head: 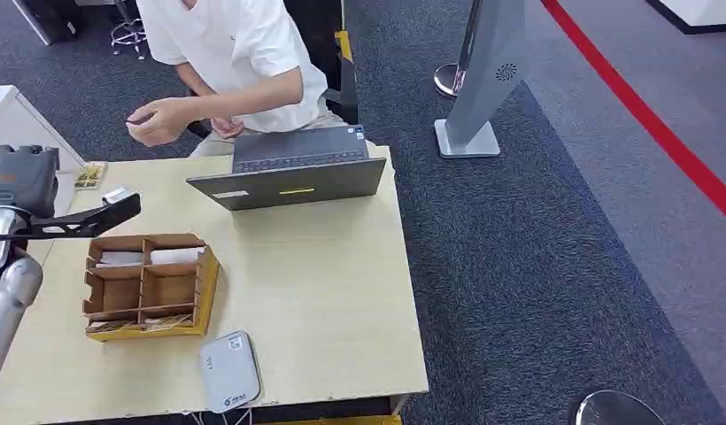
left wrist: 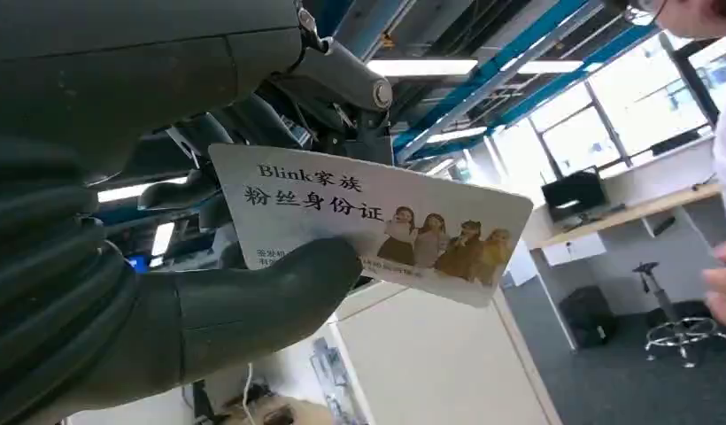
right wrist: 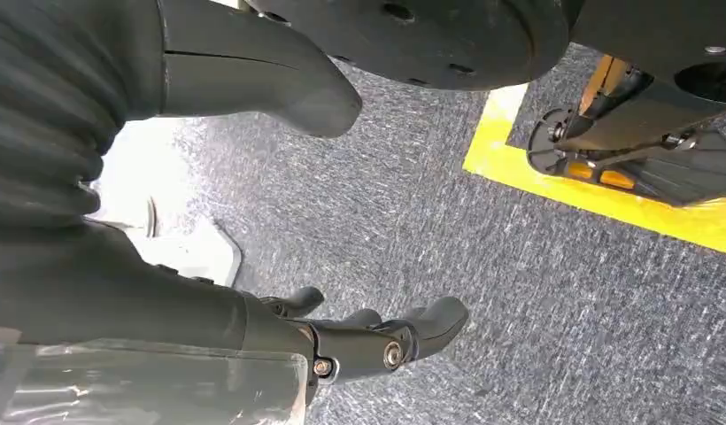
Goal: Pass the card to the sensor for recognition and then transmit it.
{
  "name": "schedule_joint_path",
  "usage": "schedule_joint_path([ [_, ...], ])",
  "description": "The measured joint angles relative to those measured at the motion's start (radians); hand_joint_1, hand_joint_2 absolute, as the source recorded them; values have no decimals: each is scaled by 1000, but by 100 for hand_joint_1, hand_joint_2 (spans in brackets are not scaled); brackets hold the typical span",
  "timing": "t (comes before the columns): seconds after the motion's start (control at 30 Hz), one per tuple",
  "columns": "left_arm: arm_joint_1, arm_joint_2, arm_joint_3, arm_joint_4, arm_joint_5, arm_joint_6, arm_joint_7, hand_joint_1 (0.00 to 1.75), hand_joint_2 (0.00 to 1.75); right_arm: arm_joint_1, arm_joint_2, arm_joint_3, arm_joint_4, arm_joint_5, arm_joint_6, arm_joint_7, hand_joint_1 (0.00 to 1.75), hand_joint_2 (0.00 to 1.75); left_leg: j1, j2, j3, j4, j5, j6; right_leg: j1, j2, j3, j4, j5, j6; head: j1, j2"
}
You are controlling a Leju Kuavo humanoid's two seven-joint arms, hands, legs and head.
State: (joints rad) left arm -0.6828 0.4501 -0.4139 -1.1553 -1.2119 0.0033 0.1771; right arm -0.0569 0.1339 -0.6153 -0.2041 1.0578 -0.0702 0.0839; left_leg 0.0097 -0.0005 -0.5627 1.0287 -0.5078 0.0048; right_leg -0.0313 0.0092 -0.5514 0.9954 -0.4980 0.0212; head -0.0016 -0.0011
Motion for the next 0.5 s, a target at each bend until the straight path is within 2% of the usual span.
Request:
schedule_joint_path([
  [0.1, 94, -23, 0, -90, -28, 91, -34, 175, 175, 1, 0, -2, 0, 1, 0, 4, 0, 175, -1, 0, 0, 0, 0, 1, -1, 0, 0, 0, 0, 0, -2, 0],
  [0.27, 295, -115, -31, -274, -111, 222, -52, 175, 175, 1, 0, -12, 1, 10, -4, 0, 0, 175, -1, 0, 0, 0, -2, 1, -1, 0, 0, -2, 0, 0, -1, 0],
  [0.5, 425, -176, -72, -393, -100, 257, -73, 175, 175, 1, 0, -23, 1, 13, -10, -8, 0, 175, -1, 0, 0, 0, -3, 2, 0, 0, 0, -2, 0, 0, -1, 0],
])
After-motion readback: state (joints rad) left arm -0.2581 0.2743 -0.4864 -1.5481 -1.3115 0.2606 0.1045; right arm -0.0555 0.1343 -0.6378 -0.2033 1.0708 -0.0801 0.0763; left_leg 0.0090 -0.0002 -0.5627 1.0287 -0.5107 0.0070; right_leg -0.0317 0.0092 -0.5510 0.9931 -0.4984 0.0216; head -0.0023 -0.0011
